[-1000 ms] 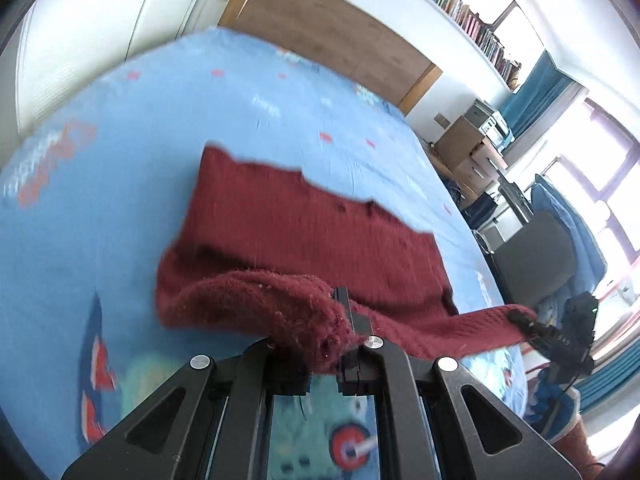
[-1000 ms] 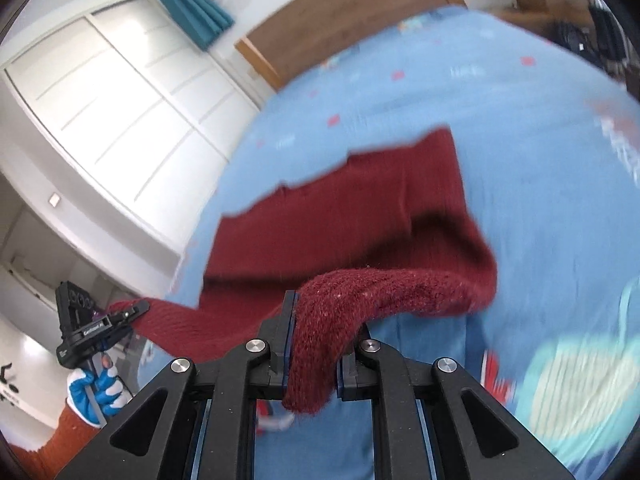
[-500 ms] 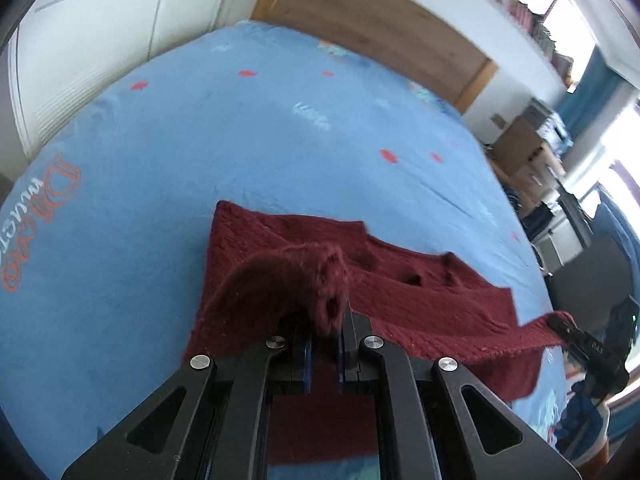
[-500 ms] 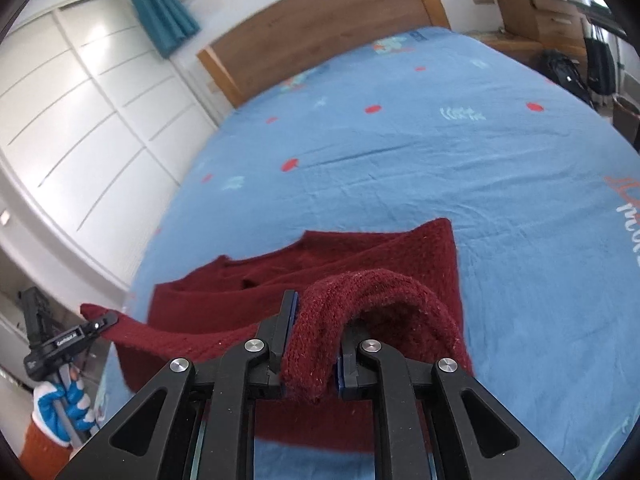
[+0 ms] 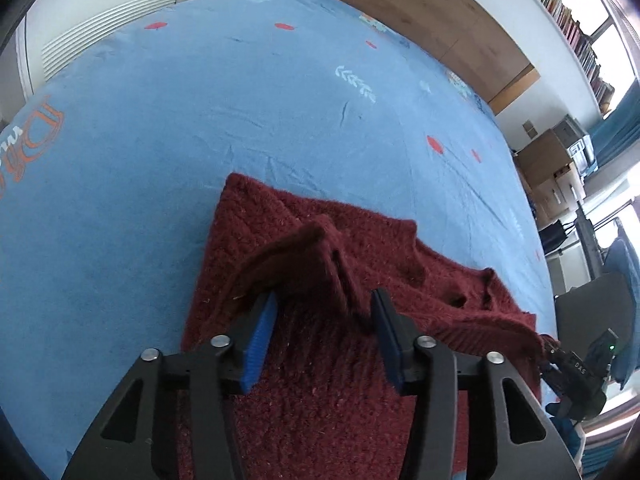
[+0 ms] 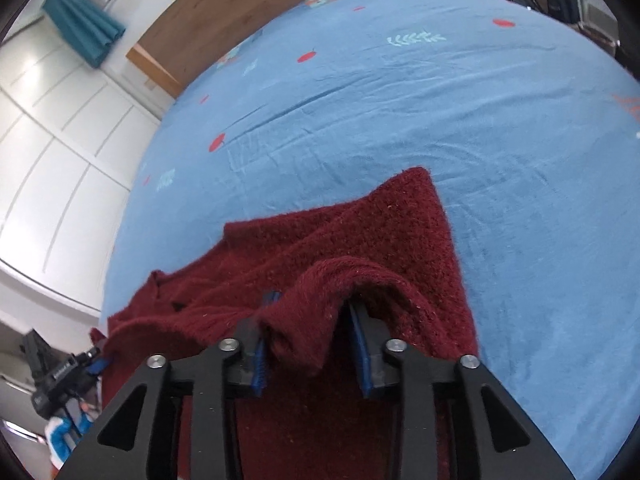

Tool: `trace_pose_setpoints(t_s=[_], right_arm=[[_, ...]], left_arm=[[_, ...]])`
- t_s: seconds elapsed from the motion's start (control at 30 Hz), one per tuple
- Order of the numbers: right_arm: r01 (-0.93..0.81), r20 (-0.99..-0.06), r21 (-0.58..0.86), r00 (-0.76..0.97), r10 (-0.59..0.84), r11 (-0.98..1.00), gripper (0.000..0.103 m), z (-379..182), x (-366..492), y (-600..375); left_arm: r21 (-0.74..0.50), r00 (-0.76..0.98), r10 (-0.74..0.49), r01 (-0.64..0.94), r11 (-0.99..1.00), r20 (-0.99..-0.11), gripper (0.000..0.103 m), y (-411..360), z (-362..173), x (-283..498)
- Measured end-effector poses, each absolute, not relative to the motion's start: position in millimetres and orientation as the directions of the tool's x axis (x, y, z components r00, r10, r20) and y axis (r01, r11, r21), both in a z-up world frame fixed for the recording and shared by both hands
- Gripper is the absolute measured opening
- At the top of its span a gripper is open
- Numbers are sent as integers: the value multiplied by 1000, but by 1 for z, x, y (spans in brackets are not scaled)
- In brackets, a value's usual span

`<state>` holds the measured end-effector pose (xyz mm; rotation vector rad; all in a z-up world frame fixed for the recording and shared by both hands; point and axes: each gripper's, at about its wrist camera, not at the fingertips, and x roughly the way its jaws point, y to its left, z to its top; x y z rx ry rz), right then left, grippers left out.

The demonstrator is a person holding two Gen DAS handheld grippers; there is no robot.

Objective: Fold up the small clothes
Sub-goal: 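Lift the hem with both grippers and fold it over toward the collar, then open both grippers and release the folded hem onto the sweater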

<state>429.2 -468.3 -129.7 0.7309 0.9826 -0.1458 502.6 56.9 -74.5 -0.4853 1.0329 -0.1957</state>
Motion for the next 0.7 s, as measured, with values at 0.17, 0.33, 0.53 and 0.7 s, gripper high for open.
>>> trace_pose_setpoints(t_s=[0.17,0.33,0.53,0.7], right_arm=[[446,-763,528,623,173,723,59,-106,422,-487],[389,-763,438,637,107,810,59,-74,415,-484],[233,-821,241,567,69,942,59,-86,427,-431],[182,-874,164,482,57,970,59,-127,443,-412]], left_arm=[[-475,568,-350,-82,876,-745,65,69,-45,494],[-402,632,-299,-21,915,-715,65,62,-21,478],[-268,634,-247,65,961,-733,65,12,-42,470],[-110,583,-155,113,988,-798,65,-26,-84,481]])
